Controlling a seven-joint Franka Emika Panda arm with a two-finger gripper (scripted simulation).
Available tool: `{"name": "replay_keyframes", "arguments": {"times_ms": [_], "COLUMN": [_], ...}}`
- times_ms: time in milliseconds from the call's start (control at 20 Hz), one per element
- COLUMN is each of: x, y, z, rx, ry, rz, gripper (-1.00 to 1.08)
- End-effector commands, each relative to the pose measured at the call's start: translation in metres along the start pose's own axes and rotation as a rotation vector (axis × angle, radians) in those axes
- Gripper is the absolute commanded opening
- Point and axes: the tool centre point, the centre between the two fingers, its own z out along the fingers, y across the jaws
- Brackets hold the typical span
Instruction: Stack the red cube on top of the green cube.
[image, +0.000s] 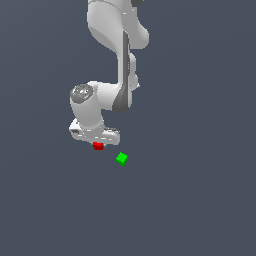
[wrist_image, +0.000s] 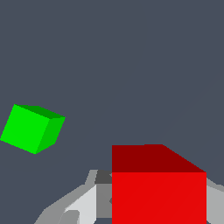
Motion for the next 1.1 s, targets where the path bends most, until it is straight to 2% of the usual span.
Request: {"name": "replay_keyframes", "arguments": {"times_ms": [0, 350, 550, 750, 800, 1050], "x": [0.006, 0.021, 0.026, 0.028, 0.028, 0.028], "y": [-0.03, -0.089, -0.106, -0.111, -0.111, -0.111], "z": [0.007, 0.022, 0.026, 0.028, 0.028, 0.028], "rx": [0.0, 0.0, 0.0, 0.0, 0.0, 0.0], "ry": [0.001, 0.0, 0.0, 0.0, 0.0, 0.0], "rz": [0.0, 0.0, 0.0, 0.0, 0.0, 0.0], "gripper": [-1.0, -1.0, -1.0, -1.0, 1.0, 1.0]}}
